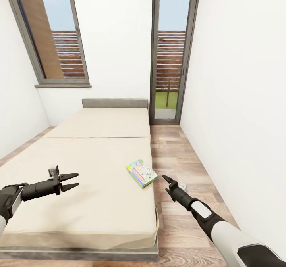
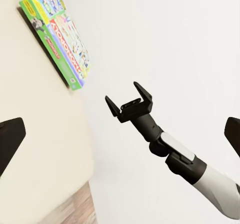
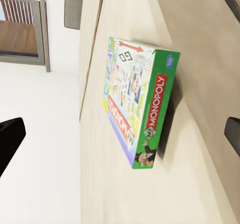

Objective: Put all the toys in the child's room - the three board games (two on the bed and one on the table), the two jigsaw puzzles on the table, and the tennis ball on the table - inside the toy box on the table in the child's room.

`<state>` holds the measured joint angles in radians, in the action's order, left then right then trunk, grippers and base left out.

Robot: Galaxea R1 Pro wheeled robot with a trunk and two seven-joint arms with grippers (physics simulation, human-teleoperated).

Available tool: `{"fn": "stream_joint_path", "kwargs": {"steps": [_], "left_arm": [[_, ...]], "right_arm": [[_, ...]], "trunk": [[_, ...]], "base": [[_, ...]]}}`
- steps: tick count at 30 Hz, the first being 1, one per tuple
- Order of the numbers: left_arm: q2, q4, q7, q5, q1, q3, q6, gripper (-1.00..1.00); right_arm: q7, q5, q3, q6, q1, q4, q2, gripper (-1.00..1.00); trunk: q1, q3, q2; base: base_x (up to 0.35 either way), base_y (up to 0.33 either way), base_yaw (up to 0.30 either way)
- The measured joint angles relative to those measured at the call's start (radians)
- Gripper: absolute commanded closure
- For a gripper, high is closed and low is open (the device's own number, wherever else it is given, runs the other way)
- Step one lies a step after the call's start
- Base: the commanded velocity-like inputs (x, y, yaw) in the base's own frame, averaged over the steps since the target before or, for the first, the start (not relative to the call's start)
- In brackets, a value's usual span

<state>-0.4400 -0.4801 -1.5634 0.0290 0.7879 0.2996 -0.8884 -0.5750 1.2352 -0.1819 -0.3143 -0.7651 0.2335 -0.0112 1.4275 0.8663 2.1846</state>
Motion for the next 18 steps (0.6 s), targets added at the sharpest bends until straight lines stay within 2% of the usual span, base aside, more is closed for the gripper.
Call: {"fn": "stream_joint_path", "kwargs": {"steps": [18], "left_arm": [[0.0,0.0,0.0,0.0,0.0,0.0,0.0,-1.0]], "right_arm": [[0.002,-0.001,0.0,0.005,0.0,0.0,0.002,-1.0]], "trunk": [[0.0,0.0,0.0]], "base": [[0.065,0.0,0.0]]}}
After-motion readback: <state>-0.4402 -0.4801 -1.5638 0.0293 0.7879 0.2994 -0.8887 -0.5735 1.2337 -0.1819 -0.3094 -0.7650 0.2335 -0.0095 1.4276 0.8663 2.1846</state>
